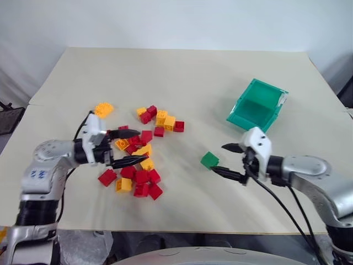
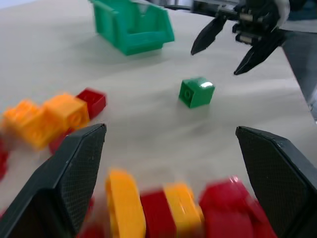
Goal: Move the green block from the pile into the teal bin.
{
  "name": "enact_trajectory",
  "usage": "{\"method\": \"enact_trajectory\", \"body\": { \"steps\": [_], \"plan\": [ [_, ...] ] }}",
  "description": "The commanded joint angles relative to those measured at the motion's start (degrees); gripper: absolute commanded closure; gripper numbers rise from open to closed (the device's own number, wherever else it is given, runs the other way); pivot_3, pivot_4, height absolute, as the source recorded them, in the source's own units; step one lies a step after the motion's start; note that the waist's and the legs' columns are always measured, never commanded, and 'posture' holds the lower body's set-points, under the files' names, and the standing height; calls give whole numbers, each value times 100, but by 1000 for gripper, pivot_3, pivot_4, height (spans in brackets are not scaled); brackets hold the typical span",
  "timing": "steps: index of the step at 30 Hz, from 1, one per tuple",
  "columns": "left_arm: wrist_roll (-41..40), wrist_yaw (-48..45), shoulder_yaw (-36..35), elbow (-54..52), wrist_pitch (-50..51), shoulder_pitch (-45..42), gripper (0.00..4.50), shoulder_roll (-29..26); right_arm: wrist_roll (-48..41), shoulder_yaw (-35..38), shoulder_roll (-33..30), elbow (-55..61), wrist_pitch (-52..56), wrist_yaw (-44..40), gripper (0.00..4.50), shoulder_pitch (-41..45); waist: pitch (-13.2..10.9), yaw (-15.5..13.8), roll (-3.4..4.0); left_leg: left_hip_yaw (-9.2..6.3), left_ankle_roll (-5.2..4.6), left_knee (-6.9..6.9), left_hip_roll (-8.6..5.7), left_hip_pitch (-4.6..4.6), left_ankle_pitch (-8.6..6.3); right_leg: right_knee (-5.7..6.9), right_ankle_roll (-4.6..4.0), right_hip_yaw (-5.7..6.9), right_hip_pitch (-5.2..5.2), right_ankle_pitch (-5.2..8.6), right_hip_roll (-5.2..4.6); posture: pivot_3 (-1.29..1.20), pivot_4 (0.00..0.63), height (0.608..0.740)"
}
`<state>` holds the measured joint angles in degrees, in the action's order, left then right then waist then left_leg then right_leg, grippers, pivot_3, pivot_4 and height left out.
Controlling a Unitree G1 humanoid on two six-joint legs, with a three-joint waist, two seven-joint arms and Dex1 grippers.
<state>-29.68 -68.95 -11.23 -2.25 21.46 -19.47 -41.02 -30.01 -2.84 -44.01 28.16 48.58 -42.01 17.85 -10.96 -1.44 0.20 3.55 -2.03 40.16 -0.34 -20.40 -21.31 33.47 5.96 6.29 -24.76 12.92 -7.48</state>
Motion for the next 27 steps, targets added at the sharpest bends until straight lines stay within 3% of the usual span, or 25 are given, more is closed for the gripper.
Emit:
{"method": "enact_trajectory", "body": {
  "steps": [1,5,8,12,18,27],
  "plan": [
    [-225,-76,-271,-312,-76,179,51,-168,313,-266,48,-236,-81,75,0,197,0,-15,0,-2,-2,0,-1,0,-1,-1,0,2,2,0,-1,0,150,740],
    [-228,77,-565,-467,-156,475,51,-280,1142,-1013,195,-1011,-258,331,0,604,1,63,-2,4,-3,-1,0,0,-2,0,1,-1,-1,-1,2,0,150,740],
    [-262,154,-606,-537,-135,521,51,-276,1381,-1076,338,-1280,-640,337,0,648,2,86,-3,6,0,-8,5,0,-2,2,-2,1,-7,1,9,0,150,740],
    [-312,191,-633,-622,-111,591,0,-279,1264,-808,578,-1217,-745,321,927,672,2,141,-3,11,0,-4,5,3,-1,7,0,-2,-4,0,8,0,150,740],
    [-346,150,-649,-472,-239,573,0,-286,876,-128,741,-790,-718,355,3024,671,2,151,-3,10,0,-7,7,0,-2,4,0,-2,-9,0,10,0,150,740],
    [-289,192,-423,-285,-412,317,0,-118,1274,525,629,-1455,-876,874,3044,1272,2,156,-2,14,0,-7,6,0,-2,7,0,-6,-12,0,9,0,150,740]
  ]
}}
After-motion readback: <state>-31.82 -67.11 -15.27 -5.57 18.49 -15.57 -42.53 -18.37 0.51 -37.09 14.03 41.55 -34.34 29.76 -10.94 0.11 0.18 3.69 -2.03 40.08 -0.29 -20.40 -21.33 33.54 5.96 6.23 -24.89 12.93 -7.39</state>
